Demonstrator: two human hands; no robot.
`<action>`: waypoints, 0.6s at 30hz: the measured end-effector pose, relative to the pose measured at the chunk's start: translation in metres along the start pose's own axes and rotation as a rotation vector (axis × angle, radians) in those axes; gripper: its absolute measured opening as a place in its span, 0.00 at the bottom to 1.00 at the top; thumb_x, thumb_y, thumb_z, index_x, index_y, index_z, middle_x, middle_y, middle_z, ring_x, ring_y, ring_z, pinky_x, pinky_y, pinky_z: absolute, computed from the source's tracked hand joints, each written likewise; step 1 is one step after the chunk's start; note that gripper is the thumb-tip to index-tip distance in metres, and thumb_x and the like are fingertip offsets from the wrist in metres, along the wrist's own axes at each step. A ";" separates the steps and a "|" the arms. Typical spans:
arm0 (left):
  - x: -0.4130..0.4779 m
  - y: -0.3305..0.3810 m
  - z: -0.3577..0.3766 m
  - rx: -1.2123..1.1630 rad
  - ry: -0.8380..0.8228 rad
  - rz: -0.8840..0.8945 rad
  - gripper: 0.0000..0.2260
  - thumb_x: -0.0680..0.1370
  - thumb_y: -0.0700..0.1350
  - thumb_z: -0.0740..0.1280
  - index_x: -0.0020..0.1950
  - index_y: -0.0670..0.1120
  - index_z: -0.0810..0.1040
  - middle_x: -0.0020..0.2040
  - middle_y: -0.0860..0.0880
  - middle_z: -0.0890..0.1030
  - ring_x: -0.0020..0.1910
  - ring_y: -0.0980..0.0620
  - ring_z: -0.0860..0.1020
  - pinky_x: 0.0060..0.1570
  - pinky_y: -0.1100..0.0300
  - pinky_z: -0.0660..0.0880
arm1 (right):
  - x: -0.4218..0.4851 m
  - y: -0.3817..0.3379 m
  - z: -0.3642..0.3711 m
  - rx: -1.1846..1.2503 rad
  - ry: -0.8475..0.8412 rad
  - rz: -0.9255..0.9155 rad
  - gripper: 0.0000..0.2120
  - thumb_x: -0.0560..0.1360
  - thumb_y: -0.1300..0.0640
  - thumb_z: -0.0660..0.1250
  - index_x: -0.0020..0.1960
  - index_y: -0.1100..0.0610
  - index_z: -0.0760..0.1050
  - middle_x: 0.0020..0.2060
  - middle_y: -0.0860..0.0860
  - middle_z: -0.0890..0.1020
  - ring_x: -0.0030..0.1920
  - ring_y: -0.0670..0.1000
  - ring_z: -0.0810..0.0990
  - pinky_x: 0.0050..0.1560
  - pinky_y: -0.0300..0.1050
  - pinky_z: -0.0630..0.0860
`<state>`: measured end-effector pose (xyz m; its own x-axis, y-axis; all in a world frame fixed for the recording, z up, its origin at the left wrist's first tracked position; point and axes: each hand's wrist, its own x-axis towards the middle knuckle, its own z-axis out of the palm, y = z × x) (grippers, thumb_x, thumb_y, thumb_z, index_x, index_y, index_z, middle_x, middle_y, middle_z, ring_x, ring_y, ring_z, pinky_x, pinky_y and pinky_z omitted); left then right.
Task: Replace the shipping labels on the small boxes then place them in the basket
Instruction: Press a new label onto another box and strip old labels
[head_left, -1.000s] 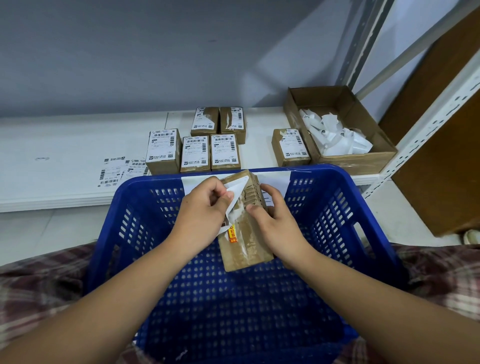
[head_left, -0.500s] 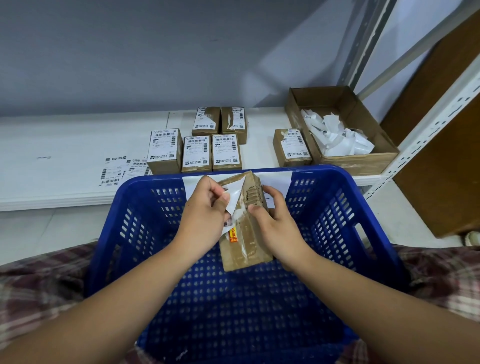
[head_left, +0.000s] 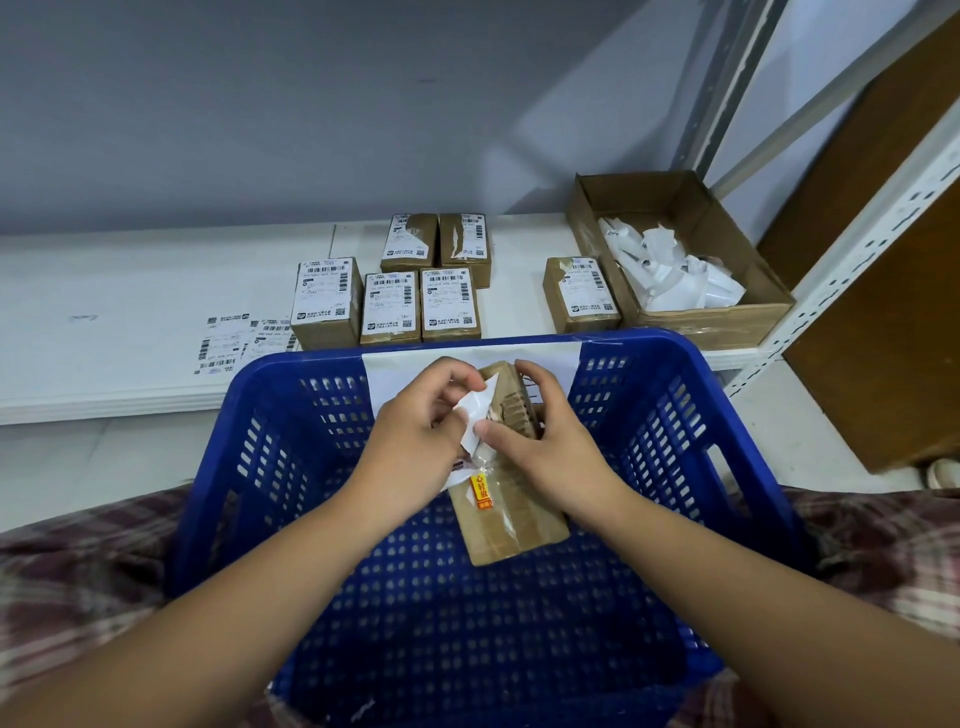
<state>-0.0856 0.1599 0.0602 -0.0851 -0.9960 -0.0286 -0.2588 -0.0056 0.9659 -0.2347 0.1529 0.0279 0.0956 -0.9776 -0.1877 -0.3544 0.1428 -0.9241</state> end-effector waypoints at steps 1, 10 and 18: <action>0.000 0.001 -0.001 0.015 -0.006 0.015 0.17 0.78 0.31 0.58 0.47 0.53 0.77 0.43 0.63 0.77 0.41 0.63 0.77 0.31 0.68 0.74 | 0.001 0.000 -0.001 -0.012 -0.013 -0.012 0.33 0.74 0.47 0.71 0.73 0.41 0.59 0.54 0.44 0.80 0.52 0.43 0.80 0.54 0.42 0.78; -0.003 0.007 -0.003 0.081 0.016 -0.001 0.09 0.77 0.38 0.63 0.44 0.46 0.83 0.45 0.49 0.81 0.33 0.60 0.77 0.28 0.71 0.72 | 0.001 0.002 0.000 -0.059 -0.123 -0.056 0.30 0.77 0.49 0.69 0.73 0.38 0.58 0.61 0.43 0.77 0.58 0.47 0.79 0.63 0.53 0.75; 0.003 -0.012 0.003 0.178 0.106 -0.012 0.12 0.74 0.43 0.71 0.43 0.51 0.68 0.37 0.50 0.76 0.30 0.62 0.73 0.34 0.70 0.71 | 0.002 0.006 0.003 -0.111 -0.084 -0.068 0.30 0.73 0.46 0.72 0.70 0.40 0.63 0.58 0.45 0.79 0.57 0.48 0.79 0.61 0.52 0.76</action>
<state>-0.0856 0.1571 0.0474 0.0181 -0.9998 -0.0037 -0.4262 -0.0111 0.9046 -0.2344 0.1518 0.0206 0.1988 -0.9673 -0.1575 -0.4444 0.0543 -0.8942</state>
